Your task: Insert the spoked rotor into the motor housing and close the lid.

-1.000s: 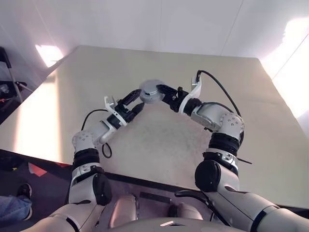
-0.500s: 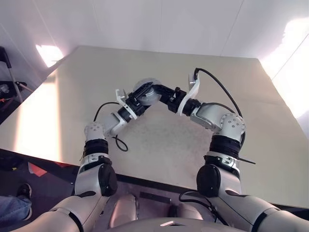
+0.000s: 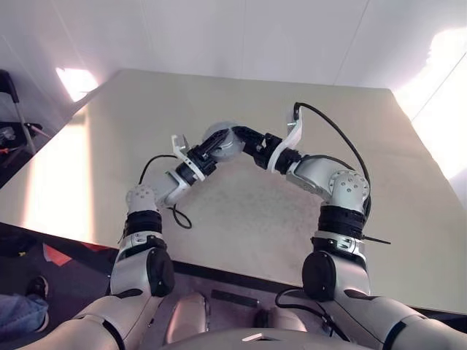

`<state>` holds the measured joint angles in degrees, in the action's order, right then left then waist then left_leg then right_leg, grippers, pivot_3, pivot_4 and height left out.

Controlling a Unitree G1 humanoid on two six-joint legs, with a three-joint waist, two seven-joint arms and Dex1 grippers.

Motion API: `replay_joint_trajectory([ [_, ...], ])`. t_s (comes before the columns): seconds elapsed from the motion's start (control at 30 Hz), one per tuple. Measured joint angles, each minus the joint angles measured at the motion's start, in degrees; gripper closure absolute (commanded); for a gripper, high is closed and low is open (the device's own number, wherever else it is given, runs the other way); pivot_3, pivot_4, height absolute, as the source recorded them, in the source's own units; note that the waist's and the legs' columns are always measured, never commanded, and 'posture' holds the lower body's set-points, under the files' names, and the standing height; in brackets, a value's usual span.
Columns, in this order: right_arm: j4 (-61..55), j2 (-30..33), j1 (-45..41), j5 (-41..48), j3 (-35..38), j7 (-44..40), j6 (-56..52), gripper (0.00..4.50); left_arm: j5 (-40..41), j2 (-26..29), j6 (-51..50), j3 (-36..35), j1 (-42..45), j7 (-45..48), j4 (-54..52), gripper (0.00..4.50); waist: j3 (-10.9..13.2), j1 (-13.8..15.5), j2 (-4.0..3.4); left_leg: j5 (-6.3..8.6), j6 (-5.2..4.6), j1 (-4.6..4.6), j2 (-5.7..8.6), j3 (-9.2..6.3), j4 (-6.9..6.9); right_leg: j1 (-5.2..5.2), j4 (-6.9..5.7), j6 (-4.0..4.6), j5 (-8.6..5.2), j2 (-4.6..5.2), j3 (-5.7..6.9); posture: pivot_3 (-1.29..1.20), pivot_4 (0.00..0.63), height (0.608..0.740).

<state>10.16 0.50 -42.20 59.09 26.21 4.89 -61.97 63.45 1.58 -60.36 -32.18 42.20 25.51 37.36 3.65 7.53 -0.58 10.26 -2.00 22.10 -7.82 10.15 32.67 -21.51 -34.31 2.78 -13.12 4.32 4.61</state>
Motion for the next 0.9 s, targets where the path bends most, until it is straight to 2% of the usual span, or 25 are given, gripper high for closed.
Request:
replay_joint_trajectory([
  [0.07, 0.3, 1.9, 0.2, -6.2, -1.8, -0.3, 6.4, 0.45, -0.9, 0.6, 1.5, 0.0, -0.2, -0.2, 0.1, 2.41, 0.1, 0.0, 0.09, 0.00, 0.01, 0.01, 0.00, 0.00, 0.11, -0.02, -0.16, -0.01, -0.01, 0.01, -0.02, 0.00, 0.000, 0.740],
  [0.2, 1.6, 2.8, 0.5, -11.6, -3.5, -2.2, 11.8, 0.45, -2.2, 1.8, 6.8, -1.0, -0.7, -1.0, 0.0, 2.41, 0.1, -0.4, 0.13, -0.04, 0.07, -0.06, -0.02, -0.01, 0.15, -0.05, -0.34, -0.01, -0.02, 0.00, -0.04, 0.00, 0.000, 0.740],
  [0.3, 2.7, 2.8, 1.2, -12.7, -4.1, -3.5, 12.3, 0.45, -4.7, 3.9, 15.9, -3.6, -0.8, -4.5, 0.7, 2.41, 0.1, -0.7, 0.13, -0.08, 0.13, -0.11, -0.08, -0.02, 0.13, -0.08, -0.38, 0.01, -0.03, -0.04, -0.04, 0.00, 0.000, 0.740],
  [0.4, 3.1, 2.9, 2.1, -13.7, -4.5, -4.3, 12.3, 0.45, -7.3, 9.0, 25.1, -7.9, -1.2, -7.8, 3.8, 2.41, 0.1, -1.1, 0.14, -0.08, 0.12, -0.04, -0.10, -0.04, 0.13, -0.14, -0.40, 0.01, -0.03, -0.08, -0.04, 0.00, 0.000, 0.740],
  [0.53, 3.6, 2.7, 2.1, -14.3, -4.8, -5.0, 12.3, 0.45, -10.8, 13.6, 34.8, -10.7, -0.9, -11.6, 10.3, 2.41, 0.1, -0.2, 0.18, 0.01, -0.02, 0.02, -0.05, -0.06, 0.19, -0.10, -0.37, -0.06, -0.06, -0.05, -0.04, 0.00, 0.000, 0.740],
  [0.77, 5.0, 2.1, 1.6, -15.0, -6.2, -6.5, 12.2, 0.45, -13.6, 14.4, 42.0, -11.4, 1.6, -14.7, 19.4, 2.41, 0.2, 1.0, 0.44, -0.02, 0.05, -0.05, -0.03, -0.08, 0.35, 0.04, -0.48, -0.07, -0.07, 0.02, -0.05, 0.00, 0.000, 0.740],
  [0.9, 5.1, 2.4, 1.4, -15.2, -6.2, -7.1, 12.1, 0.41, -15.0, 16.0, 44.7, -11.4, 3.1, -16.1, 22.8, 1.11, 0.2, 0.6, 0.43, -0.16, 0.29, -0.54, -0.06, -0.09, 0.19, 0.36, -0.53, -0.36, -0.29, 0.01, -0.07, 0.00, 0.000, 0.740],
])
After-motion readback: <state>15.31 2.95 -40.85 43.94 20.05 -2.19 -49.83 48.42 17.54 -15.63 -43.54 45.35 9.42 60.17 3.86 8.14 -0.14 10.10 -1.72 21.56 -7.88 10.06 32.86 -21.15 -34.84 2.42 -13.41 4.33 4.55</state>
